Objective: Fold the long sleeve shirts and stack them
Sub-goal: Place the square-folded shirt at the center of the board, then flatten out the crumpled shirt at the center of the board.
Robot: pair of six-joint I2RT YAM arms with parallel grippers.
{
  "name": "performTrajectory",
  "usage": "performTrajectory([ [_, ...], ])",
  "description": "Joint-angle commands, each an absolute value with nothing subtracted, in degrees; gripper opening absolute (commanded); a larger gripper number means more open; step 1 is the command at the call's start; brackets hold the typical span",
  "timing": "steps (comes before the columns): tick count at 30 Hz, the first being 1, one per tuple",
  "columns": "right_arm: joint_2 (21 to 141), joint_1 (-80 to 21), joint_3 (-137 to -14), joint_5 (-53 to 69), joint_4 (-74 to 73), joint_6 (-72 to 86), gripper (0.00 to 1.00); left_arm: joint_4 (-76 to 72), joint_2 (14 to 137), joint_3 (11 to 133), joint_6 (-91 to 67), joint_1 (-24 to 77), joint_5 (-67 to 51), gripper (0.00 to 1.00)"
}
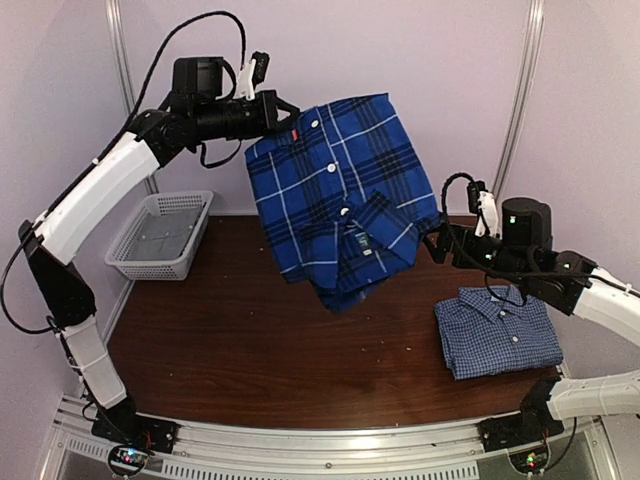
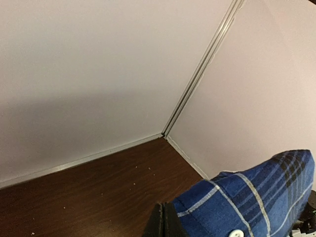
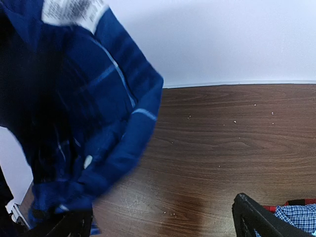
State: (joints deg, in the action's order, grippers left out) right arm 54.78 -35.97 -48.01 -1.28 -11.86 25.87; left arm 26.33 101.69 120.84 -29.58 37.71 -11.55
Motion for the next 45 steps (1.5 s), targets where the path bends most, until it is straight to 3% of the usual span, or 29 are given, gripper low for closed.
performTrajectory([
  [1,54.9,-35.77,-47.62,-0.76,-10.5,26.01,1.0,32.3,118.23,121.23,-36.09,28.89,-23.18,0.08],
  [4,57.16,-35.77,-48.29,2.01,-10.73,25.82,1.0,38.78,127.09,125.67,-32.94,27.82,-24.62,0.31],
  [8,59.43,-35.93,-47.26,7.03,-10.71,23.97,1.0,33.9,123.54,116.15,-32.19,28.06,-23.58,0.55],
  [14,63.77,-36.89,-43.94,11.99,-8.0,22.36,1.0,31.69,114.42,103.66,-30.38,28.19,-20.46,0.58],
  [21,70.74,-40.24,-43.51,10.39,-5.73,21.28,1.0,25.69,97.92,76.53,-31.87,31.0,-16.39,0.58],
  [31,83.2,-47.41,-49.01,6.96,-5.44,20.35,0.95,18.57,80.91,47.76,-41.88,36.46,-13.04,0.57],
  [38,90.91,-53.19,-55.74,2.67,-5.98,19.51,0.93,18.01,78.11,40.77,-45.63,36.56,-6.68,0.59],
  [45,98.63,-57.22,-62.78,-1.31,-6.96,18.72,0.88,12.9,84.65,42.58,-45.18,36.56,-6.23,0.62],
])
